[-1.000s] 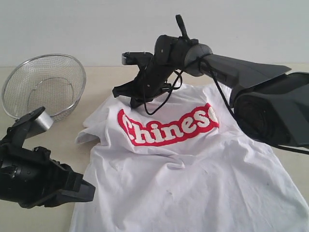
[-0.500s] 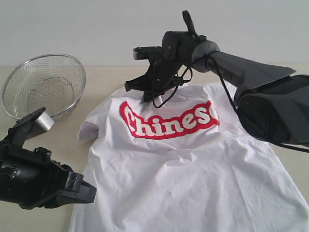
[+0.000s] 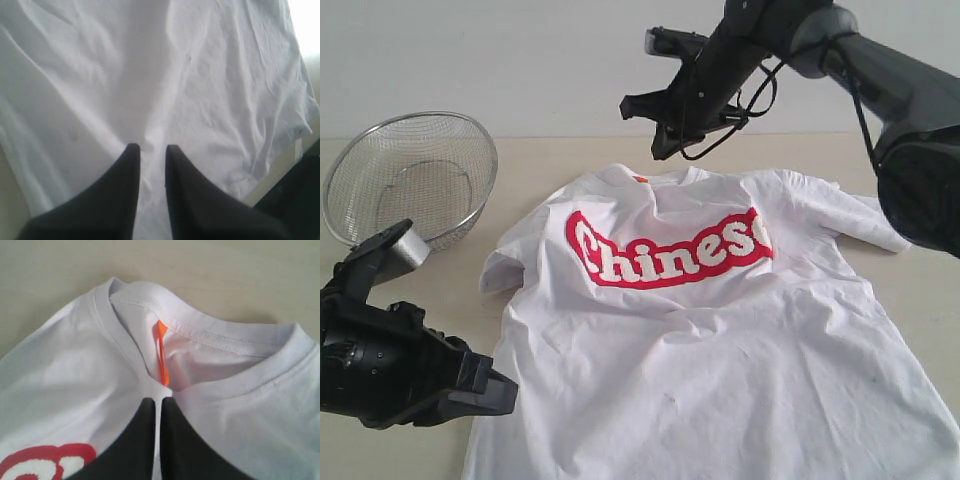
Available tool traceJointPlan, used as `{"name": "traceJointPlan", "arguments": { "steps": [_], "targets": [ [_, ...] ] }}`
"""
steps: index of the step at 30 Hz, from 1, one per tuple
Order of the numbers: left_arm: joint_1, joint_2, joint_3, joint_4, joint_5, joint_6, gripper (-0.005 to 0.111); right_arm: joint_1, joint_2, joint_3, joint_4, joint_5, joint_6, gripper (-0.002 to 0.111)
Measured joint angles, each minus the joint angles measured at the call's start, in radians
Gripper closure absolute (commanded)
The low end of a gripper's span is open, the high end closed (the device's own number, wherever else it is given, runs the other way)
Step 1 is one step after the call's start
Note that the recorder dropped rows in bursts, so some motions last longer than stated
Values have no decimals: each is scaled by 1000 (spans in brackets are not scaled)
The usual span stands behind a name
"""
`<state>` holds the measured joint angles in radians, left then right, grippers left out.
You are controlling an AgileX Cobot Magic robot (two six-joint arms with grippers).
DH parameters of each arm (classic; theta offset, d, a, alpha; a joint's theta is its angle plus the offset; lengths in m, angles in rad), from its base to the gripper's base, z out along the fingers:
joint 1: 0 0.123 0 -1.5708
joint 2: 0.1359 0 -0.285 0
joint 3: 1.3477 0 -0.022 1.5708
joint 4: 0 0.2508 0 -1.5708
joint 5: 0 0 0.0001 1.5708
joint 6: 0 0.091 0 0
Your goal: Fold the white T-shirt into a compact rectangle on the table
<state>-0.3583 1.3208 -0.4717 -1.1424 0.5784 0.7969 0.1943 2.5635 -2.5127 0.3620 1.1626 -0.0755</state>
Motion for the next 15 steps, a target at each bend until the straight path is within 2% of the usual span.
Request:
{"name": "traceJointPlan", "arguments": {
  "steps": [15],
  "targets": [
    [0, 31, 0, -16, 11, 0, 88, 34, -61, 1, -72, 57, 75, 108]
  ]
}}
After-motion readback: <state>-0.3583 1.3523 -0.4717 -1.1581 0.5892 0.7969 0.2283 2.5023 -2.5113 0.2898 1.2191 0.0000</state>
